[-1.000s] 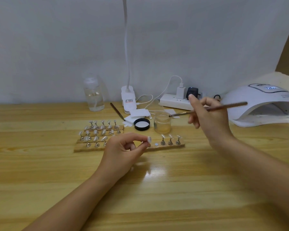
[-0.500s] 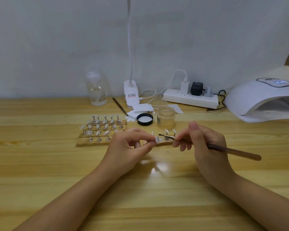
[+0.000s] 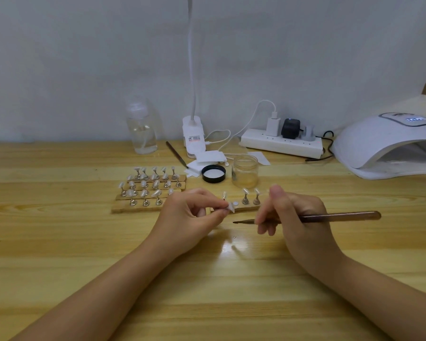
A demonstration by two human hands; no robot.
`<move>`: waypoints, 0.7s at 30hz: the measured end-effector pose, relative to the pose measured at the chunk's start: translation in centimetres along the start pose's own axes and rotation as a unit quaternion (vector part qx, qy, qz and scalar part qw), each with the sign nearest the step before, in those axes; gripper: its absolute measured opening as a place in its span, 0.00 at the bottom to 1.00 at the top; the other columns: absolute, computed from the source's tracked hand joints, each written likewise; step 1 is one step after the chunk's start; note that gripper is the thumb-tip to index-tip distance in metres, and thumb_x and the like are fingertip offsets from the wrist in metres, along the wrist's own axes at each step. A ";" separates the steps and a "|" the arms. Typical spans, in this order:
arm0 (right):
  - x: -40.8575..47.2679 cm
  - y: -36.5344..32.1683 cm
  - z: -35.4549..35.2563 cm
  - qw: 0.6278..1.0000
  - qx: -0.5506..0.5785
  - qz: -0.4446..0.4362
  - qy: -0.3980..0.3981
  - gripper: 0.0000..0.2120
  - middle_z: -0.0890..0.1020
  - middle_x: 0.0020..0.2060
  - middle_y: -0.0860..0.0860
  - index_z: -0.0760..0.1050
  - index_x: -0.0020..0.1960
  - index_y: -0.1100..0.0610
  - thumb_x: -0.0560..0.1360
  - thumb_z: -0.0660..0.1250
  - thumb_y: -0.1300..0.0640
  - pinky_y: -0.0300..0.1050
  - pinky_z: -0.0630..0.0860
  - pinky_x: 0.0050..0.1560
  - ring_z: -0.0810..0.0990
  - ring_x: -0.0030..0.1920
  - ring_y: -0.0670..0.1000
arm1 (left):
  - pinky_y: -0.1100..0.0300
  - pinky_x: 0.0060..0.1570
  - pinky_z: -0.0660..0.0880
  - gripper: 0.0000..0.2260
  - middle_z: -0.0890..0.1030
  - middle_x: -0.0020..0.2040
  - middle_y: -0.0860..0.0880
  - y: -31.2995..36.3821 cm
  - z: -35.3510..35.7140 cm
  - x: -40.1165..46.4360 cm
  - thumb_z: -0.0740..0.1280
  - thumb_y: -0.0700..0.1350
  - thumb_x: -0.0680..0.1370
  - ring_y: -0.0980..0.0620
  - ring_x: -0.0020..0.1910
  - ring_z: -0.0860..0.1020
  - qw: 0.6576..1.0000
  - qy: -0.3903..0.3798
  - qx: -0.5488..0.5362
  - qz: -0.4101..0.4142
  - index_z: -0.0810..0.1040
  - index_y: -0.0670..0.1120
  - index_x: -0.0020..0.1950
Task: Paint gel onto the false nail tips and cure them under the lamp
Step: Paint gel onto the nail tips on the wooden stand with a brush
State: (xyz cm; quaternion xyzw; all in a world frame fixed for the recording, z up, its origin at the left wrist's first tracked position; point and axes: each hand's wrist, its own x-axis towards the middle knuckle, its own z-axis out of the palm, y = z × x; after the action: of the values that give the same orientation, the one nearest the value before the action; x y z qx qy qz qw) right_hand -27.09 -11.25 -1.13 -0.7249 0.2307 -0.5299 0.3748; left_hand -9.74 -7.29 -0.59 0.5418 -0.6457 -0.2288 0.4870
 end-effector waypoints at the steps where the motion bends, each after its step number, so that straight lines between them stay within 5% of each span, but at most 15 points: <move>1: 0.0 0.0 0.0 1.000 -0.005 -0.004 0.004 0.19 0.79 0.28 0.56 0.77 0.31 0.54 0.74 0.56 0.48 0.34 0.72 0.30 0.76 0.26 0.45 | 0.73 0.28 0.62 0.08 0.81 0.38 0.53 0.0 0.0 0.0 0.72 0.38 0.69 0.56 0.25 0.63 1.000 -0.001 0.000 -0.003 0.83 0.52 0.41; 21: 0.3 -0.1 0.0 0.999 0.005 0.037 -0.004 0.16 0.81 0.28 0.54 0.78 0.33 0.56 0.75 0.60 0.52 0.32 0.71 0.30 0.75 0.26 0.43 | 0.71 0.26 0.60 0.09 0.81 0.38 0.52 -0.2 -0.2 0.1 0.72 0.38 0.69 0.57 0.25 0.62 1.000 -0.020 -0.004 -0.013 0.83 0.53 0.40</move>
State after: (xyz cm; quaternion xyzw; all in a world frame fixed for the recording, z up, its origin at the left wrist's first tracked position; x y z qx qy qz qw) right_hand -26.96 -11.37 -0.88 -0.7161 0.2533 -0.5142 0.3982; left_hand -9.46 -7.41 -0.65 0.5433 -0.6475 -0.2485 0.4731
